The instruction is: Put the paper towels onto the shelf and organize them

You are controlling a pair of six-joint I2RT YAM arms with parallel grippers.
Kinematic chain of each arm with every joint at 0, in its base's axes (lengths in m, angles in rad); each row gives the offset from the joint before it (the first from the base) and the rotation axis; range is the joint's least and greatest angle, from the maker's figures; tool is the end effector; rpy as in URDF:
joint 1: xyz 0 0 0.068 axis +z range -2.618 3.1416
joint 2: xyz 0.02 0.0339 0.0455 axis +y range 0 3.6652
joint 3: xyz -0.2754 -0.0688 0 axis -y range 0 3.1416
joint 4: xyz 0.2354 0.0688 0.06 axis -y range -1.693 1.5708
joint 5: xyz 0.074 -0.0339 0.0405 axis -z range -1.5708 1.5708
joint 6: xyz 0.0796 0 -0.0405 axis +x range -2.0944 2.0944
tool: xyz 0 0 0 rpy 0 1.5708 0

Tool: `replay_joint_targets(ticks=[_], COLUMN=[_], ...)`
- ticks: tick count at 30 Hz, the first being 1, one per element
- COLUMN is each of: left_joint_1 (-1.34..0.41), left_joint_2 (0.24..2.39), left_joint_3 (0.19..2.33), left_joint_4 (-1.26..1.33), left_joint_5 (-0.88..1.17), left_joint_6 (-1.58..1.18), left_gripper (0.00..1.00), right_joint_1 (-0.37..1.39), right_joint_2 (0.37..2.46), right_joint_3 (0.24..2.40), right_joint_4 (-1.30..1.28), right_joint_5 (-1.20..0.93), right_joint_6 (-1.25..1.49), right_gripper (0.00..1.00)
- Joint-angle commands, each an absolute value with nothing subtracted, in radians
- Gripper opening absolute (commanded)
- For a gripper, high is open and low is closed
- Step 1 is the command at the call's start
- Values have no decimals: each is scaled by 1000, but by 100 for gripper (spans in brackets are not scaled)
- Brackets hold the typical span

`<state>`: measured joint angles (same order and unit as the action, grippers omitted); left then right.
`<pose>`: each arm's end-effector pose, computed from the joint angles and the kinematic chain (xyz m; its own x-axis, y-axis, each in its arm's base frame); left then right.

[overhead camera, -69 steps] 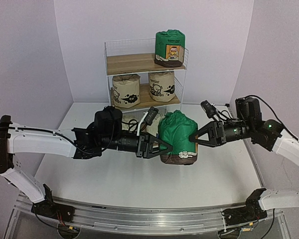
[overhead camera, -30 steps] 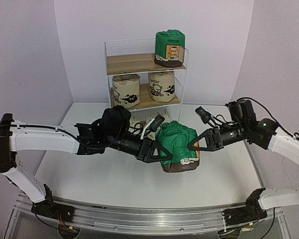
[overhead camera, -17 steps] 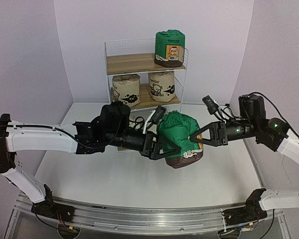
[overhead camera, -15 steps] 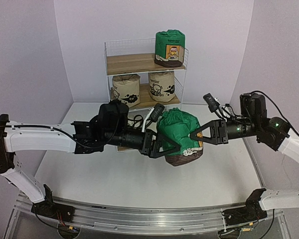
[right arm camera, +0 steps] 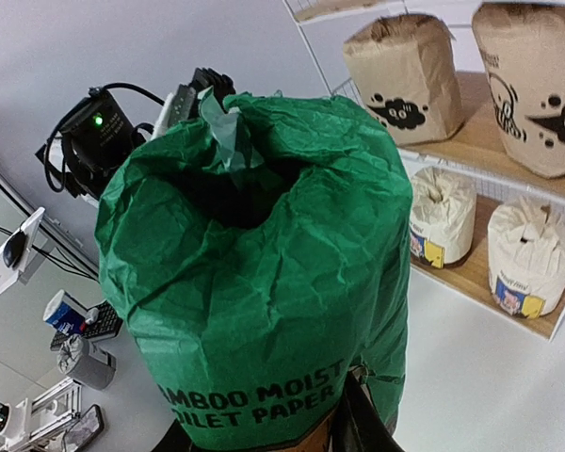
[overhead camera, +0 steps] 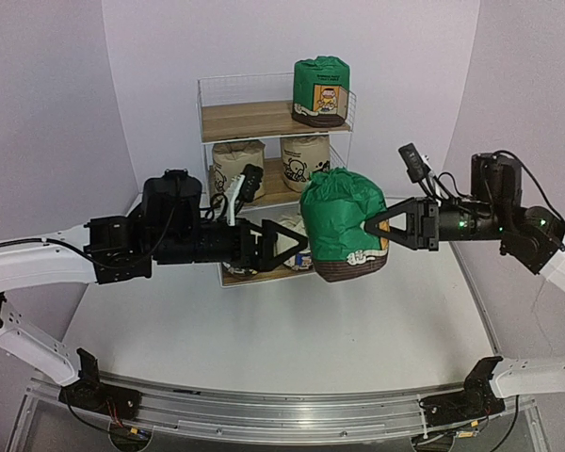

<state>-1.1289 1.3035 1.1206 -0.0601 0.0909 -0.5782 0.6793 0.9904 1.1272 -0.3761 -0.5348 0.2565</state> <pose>0.1382 -0.3090 0.3584 -0.5987 -0.0071 -0.8009 0.7292 0.4088 -0.5488 0.1553 0.1776 0.4016 -0.4132 -0.0531 -0.9091 -0.8487 0.3844 0.3633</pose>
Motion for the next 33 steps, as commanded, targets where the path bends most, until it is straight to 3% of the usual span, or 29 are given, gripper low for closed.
replay_joint_targets(ticks=[1, 11, 17, 33], left_joint_1=[-1118, -1118, -1118, -1118], left_joint_2=[1168, 954, 897, 846], left_joint_3=[1087, 1017, 994, 960], left_joint_4=[-196, -355, -421, -477], left_joint_5=[-96, -275, -326, -373], left_joint_6=[-606, -714, -762, -811], left_gripper=[100, 100, 100, 100], right_joint_1=[689, 758, 921, 1038], right_joint_2=[1012, 1328, 1506, 1927], right_joint_3=[1273, 1675, 1879, 2229], right_joint_4=[-315, -252, -196, 124], right_joint_5=[-506, -427, -122, 477], right_joint_6=[185, 132, 18, -154], right_gripper=[0, 0, 0, 0])
